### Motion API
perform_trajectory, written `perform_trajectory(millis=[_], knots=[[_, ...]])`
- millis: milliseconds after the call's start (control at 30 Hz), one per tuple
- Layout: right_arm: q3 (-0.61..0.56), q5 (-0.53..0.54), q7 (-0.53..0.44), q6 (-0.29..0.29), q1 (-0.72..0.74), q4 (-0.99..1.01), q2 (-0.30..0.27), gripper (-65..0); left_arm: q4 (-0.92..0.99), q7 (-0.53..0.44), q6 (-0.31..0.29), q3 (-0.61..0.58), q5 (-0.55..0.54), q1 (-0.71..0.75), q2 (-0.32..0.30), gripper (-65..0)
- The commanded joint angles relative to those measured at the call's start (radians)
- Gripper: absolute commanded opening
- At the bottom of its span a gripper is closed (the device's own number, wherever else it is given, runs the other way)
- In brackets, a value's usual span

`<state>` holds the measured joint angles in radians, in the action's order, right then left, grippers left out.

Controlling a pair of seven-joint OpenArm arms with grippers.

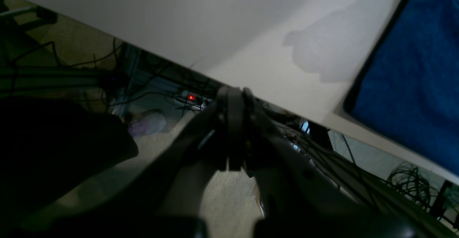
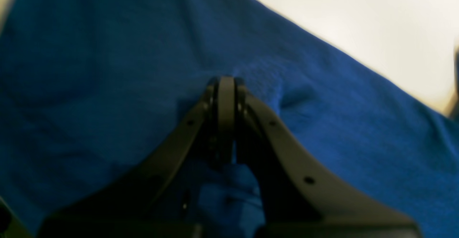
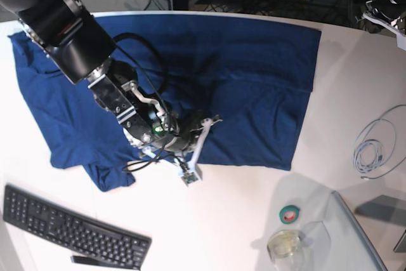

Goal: Layout the t-shirt on the table in an organized manner, then fold the t-shirt properly
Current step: 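Sweep the right gripper across the shirt middle to flatten wrinkles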

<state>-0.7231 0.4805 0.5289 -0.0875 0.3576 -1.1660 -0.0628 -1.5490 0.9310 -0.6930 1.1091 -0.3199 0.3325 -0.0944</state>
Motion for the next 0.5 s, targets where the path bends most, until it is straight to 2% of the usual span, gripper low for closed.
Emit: perform_trajectory(millis=[0, 100, 467], knots=[[0.004, 0.002, -0.005, 0.004, 0.014, -0.05, 0.007, -65.0, -0.012, -0.016, -0.005, -0.004, -0.006, 0.003, -0.015, -65.0], [0.004, 0.002, 0.038, 0.004, -0.009, -0.105, 0.011, -65.0, -0.012, -0.016, -0.005, -0.04, -0.005, 0.004, -0.018, -65.0], [0.003, 0.002, 0.044, 0.004, -0.139, -0.334, 0.002, -65.0, -0.012, -0.016, -0.005, -0.077, -0.005, -0.006, -0.015, -65.0]])
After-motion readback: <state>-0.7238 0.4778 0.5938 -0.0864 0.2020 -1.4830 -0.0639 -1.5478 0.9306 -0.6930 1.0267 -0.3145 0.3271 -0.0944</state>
